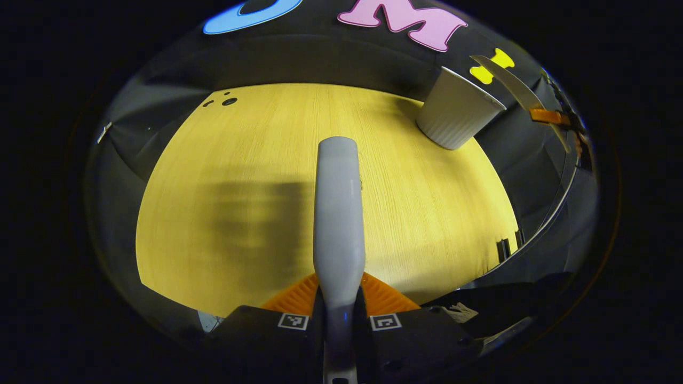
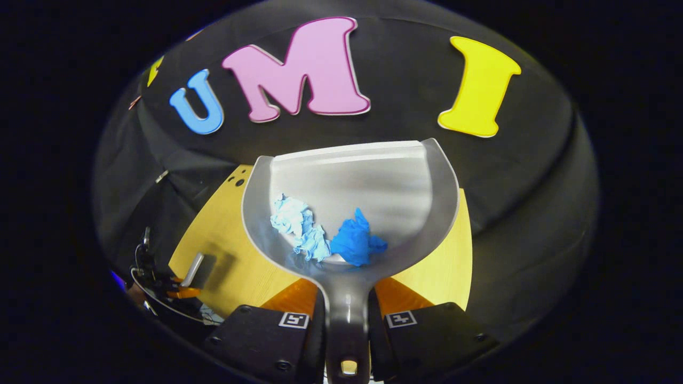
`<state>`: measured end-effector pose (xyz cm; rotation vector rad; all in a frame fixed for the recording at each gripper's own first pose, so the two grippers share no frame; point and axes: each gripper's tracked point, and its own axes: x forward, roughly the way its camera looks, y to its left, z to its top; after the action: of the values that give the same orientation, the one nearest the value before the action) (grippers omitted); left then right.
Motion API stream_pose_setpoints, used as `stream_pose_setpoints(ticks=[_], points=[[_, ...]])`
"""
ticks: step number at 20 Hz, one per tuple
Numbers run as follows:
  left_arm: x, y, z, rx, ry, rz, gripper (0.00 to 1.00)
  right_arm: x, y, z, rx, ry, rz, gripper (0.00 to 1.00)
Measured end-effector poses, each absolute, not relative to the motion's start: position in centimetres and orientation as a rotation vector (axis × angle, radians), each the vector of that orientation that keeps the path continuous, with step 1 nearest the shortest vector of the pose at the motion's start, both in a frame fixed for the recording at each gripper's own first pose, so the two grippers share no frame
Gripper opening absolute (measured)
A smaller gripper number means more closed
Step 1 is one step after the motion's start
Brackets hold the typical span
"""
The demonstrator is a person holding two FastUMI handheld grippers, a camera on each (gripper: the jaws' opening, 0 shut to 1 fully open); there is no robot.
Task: Pick up the small broom and dustpan from the desktop, sweep the trash into the dustpan with the broom, and then empty the trash into the garbage bin.
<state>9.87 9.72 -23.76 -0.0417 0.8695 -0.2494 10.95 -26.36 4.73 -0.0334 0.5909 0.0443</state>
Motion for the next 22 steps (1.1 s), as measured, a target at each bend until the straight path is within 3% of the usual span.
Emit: stream_pose_setpoints(ticks=[6,10,12,13,19,20,22], points=[[9.9,10.3,-23.2,-0.084,0.848,-0.204,0.31,17.2,-32.2,3.2,-0.067,0.582,-0.124,0.37],[9.3,11.0,-23.4,-0.145,0.853,-0.165,0.28,19.7,-35.7,4.8,-0.209,0.520,-0.241,0.37],[9.6,11.3,-23.7,-0.162,0.853,-0.160,0.31,20.0,-36.2,5.3,-0.270,0.507,-0.271,0.37],[9.5,11.4,-23.7,-0.168,0.849,-0.157,0.27,20.1,-36.3,5.6,-0.298,0.501,-0.285,0.37],[9.1,12.1,-22.9,-0.162,0.854,-0.158,0.27,20.6,-38.8,5.8,-0.551,0.506,-0.345,0.37],[8.9,12.3,-22.6,-0.162,0.851,-0.156,0.31,20.5,-39.7,5.9,-0.603,0.517,-0.354,0.37],[8.8,12.3,-22.5,-0.172,0.853,-0.155,0.27,20.4,-40.7,6.6,-0.716,0.516,-0.354,0.37]])
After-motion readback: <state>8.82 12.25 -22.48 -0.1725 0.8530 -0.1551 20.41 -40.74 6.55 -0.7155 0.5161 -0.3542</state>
